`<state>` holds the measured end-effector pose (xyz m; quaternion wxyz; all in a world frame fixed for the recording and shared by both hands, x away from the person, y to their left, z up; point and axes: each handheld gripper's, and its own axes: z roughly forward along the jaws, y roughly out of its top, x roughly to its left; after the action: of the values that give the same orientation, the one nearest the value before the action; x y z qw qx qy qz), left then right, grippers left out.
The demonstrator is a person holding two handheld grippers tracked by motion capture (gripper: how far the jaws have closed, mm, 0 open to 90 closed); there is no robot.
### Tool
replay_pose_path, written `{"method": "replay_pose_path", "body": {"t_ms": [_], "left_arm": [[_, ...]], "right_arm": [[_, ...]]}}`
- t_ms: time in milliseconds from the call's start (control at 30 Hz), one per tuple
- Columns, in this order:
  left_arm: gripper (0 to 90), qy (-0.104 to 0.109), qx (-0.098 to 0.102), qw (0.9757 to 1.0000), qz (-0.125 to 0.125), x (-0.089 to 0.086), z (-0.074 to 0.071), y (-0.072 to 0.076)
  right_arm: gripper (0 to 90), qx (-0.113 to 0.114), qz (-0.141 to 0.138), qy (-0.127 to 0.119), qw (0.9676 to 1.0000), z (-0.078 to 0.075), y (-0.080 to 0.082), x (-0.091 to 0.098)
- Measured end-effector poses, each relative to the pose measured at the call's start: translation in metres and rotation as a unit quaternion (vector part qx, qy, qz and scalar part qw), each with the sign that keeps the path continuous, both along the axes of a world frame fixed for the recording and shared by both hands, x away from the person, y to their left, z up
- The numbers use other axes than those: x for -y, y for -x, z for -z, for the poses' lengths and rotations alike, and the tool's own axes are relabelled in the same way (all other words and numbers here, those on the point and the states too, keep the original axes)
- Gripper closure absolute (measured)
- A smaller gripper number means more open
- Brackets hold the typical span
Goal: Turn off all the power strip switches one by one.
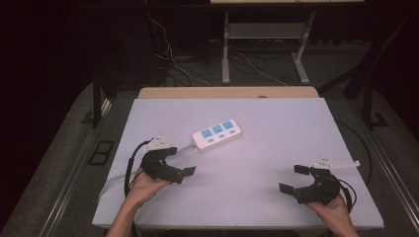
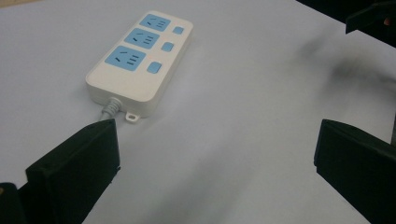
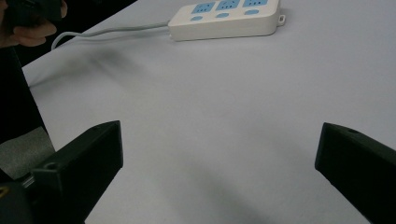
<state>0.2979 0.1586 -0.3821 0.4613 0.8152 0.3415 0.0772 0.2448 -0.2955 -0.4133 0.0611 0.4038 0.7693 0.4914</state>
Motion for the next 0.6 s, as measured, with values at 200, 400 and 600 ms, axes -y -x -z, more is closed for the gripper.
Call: {"method": "replay_pose_path", "body": {"t_ms": [200, 400, 600], "left_arm": [[0.0, -0.007, 0.001, 0.9999, 0.007, 0.004, -0.007, -0.007], [0.0, -0.009, 0.003, 0.9999, 0.012, 0.007, -0.015, -0.014], [0.0, -0.012, 0.003, 0.9999, 0.012, 0.008, -0.022, -0.021]], "right_arm": [[0.6, 0.000, -0.001, 0.001, 1.0000, 0.000, 0.000, 0.000], [0.6, 0.001, -0.002, 0.002, 1.0000, 0.000, 0.000, -0.001], [0.6, 0.001, -0.001, 0.002, 1.0000, 0.000, 0.000, 0.000]]}}
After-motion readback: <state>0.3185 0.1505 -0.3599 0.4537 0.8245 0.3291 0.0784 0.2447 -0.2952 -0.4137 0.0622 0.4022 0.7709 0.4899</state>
